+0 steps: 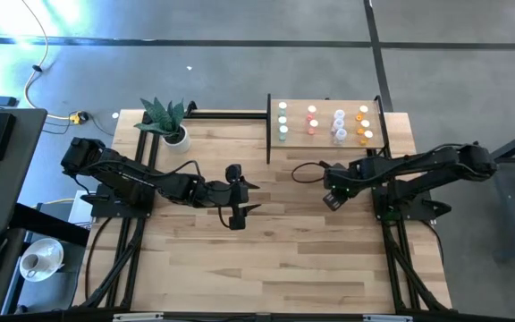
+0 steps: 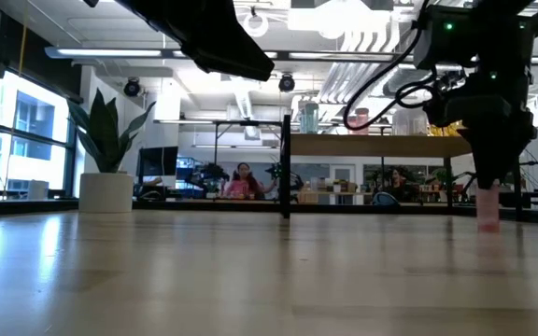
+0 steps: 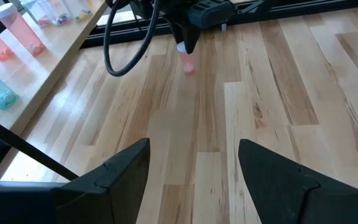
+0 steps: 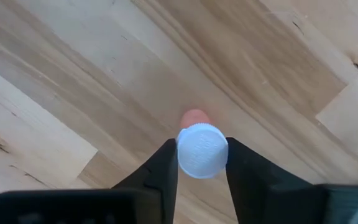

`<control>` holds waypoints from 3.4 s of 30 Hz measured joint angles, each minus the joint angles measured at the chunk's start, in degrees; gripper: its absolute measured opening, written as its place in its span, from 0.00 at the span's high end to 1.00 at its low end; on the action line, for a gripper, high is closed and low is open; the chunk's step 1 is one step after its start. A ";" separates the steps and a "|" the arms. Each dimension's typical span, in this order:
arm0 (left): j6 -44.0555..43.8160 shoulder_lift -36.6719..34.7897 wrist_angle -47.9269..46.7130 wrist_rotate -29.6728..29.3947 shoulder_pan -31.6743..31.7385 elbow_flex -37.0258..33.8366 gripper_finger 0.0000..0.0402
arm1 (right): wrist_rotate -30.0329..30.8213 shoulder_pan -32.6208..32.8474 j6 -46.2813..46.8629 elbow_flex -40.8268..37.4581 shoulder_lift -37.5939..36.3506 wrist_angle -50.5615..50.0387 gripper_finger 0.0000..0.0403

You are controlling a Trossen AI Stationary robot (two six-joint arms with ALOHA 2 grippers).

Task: Pick and place medicine bottles onto shelf by color
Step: Put the pink pill bottle on the shelf aligned with the pink pill bottle

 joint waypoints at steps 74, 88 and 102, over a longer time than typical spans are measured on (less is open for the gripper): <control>-0.01 0.00 -0.04 0.00 -0.01 0.00 0.41 | 6.15 -22.33 -24.04 63.94 30.39 -31.41 0.77; -0.01 0.00 -0.05 0.00 -0.01 0.00 0.41 | 6.15 -21.64 -13.89 63.90 30.55 -31.84 0.77; 0.01 0.00 -0.54 0.00 -0.01 0.00 0.41 | 7.68 -21.90 -15.32 63.88 33.18 -32.37 0.77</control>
